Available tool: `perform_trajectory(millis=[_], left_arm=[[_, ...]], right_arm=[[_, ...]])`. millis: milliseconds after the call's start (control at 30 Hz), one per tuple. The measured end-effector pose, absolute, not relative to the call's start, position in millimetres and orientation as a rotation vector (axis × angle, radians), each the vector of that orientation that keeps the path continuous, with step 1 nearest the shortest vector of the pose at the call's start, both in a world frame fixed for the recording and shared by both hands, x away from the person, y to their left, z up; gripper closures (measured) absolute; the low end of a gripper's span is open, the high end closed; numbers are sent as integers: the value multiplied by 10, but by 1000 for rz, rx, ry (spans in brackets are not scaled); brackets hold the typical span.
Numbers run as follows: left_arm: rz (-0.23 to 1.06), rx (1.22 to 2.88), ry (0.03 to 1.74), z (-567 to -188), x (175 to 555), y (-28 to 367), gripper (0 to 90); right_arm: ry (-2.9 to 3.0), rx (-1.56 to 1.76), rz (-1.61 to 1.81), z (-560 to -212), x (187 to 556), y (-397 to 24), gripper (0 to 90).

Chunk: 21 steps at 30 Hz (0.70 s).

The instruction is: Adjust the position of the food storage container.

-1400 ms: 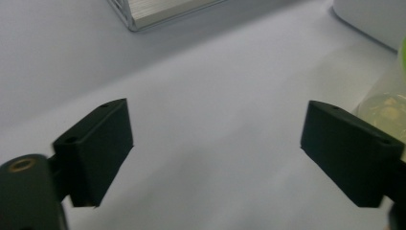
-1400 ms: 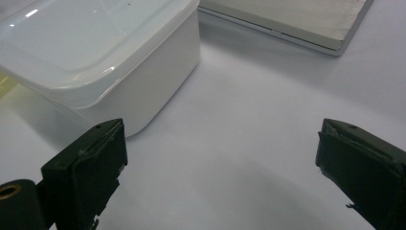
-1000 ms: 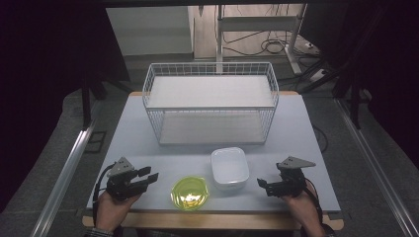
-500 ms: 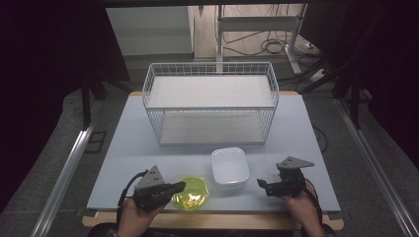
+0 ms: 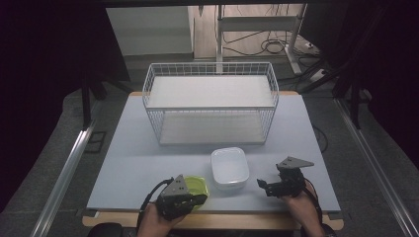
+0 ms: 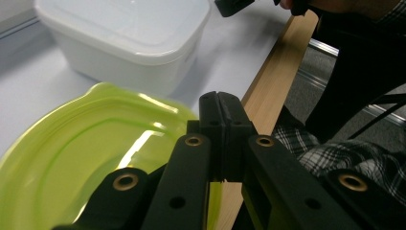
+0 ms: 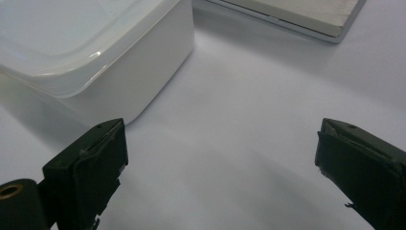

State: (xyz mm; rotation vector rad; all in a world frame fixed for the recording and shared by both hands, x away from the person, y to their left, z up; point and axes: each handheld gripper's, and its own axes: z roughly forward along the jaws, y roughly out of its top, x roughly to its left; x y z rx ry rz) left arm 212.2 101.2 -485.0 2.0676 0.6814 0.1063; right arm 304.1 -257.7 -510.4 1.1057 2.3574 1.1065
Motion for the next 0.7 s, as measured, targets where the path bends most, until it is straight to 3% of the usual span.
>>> perform_trajectory(millis=[200, 367, 400, 700], left_arm=[[96, 2102, 699, -4913, 2118, 867, 900], [161, 2166, 747, -4945, 2118, 819, 900], [208, 2187, 769, -4961, 2121, 824, 900], [197, 2145, 865, -4974, 2240, 1052, 900]], right_arm=[[2362, 1107, 1103, -5108, 3041, -2575, 43], [2367, 1106, 1101, -5112, 3043, -2576, 44], [2369, 1107, 1098, -5112, 3043, -2576, 43], [2378, 1108, 1085, -5122, 3045, -2573, 43]])
